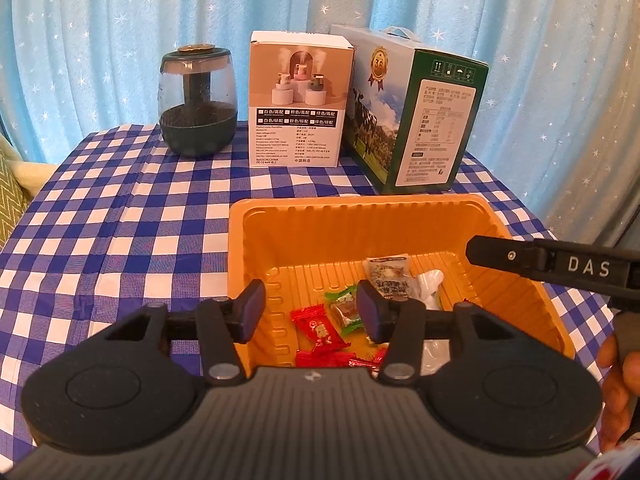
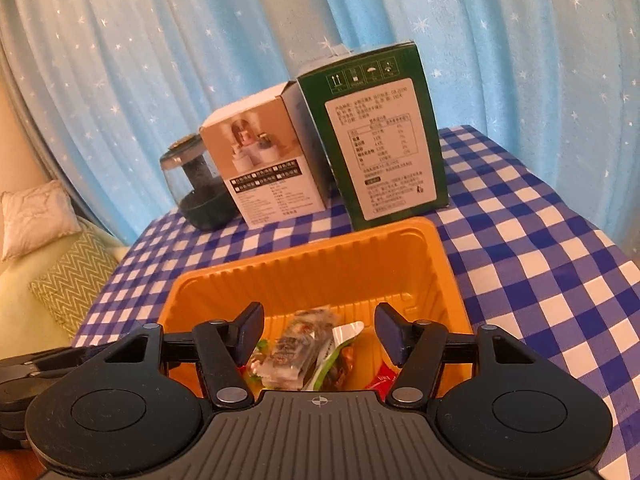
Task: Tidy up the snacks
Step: 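Lower both snacks into the orange tray and open both tools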
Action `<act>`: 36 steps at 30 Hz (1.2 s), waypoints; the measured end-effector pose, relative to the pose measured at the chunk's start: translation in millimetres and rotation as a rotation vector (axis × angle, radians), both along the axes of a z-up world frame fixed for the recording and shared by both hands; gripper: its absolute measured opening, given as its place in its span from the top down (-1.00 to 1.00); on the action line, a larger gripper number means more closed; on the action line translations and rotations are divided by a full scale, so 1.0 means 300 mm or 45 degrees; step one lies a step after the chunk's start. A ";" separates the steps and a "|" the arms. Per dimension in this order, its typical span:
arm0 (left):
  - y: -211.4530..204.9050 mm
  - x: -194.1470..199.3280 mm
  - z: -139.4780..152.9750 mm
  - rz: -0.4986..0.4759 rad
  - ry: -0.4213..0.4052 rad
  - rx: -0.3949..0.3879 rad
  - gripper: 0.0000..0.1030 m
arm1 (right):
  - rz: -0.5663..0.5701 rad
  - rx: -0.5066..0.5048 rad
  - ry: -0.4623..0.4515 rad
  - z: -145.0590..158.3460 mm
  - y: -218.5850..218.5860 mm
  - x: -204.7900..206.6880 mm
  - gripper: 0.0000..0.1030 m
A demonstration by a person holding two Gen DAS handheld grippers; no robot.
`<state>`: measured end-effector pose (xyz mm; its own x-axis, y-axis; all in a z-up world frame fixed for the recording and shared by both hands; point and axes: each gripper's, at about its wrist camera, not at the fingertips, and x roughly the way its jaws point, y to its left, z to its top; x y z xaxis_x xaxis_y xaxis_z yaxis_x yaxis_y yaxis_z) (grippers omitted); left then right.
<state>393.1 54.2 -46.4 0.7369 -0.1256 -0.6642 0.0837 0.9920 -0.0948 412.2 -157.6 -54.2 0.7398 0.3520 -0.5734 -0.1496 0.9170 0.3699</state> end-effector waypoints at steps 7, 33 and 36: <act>-0.007 0.001 0.001 -0.001 0.007 0.011 0.07 | -0.009 -0.017 -0.004 0.004 -0.003 -0.006 -0.22; 0.005 -0.110 0.061 0.016 -0.063 0.095 -0.99 | -0.020 -0.128 -0.020 0.017 -0.032 -0.093 -0.84; -0.002 -0.144 0.070 0.005 -0.069 0.120 -0.99 | -0.021 -0.141 -0.027 0.025 -0.033 -0.127 -0.85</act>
<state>350.0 53.6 -25.5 0.7727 -0.0613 -0.6318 0.0821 0.9966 0.0037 374.2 -167.5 -46.7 0.7576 0.2749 -0.5921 -0.1408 0.9545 0.2630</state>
